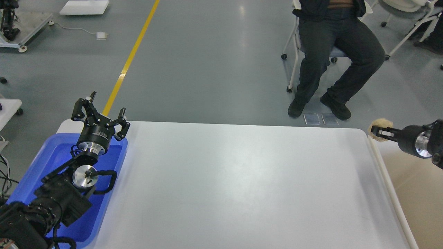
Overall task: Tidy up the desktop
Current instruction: 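Raise the right gripper away from the white bin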
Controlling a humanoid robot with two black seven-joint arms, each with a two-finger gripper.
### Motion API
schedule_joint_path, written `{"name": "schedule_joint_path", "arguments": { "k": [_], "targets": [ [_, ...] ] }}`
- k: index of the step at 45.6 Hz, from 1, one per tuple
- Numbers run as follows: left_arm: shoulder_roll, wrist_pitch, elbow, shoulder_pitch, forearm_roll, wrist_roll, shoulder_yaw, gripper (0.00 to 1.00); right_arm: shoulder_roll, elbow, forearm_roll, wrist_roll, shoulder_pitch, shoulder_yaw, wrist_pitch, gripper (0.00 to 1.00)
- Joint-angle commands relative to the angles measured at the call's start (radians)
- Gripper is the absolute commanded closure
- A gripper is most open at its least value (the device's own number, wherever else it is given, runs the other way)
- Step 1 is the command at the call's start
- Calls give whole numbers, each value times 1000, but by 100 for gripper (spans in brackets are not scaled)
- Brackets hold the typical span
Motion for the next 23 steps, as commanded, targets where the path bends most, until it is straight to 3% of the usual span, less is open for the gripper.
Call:
{"name": "schedule_joint_path", "arguments": {
  "k": [1,10,23],
  "targets": [
    [0,-1,1,0,0,0,0,0,-192,142,-2,-9,179,-5,123,100],
    [0,-1,-1,0,0,0,0,0,-235,132,-7,-12,262,-5,179,100],
    [0,-1,-1,0,0,0,0,0,-177,-63,84,-69,188,11,79,100]
  ]
}}
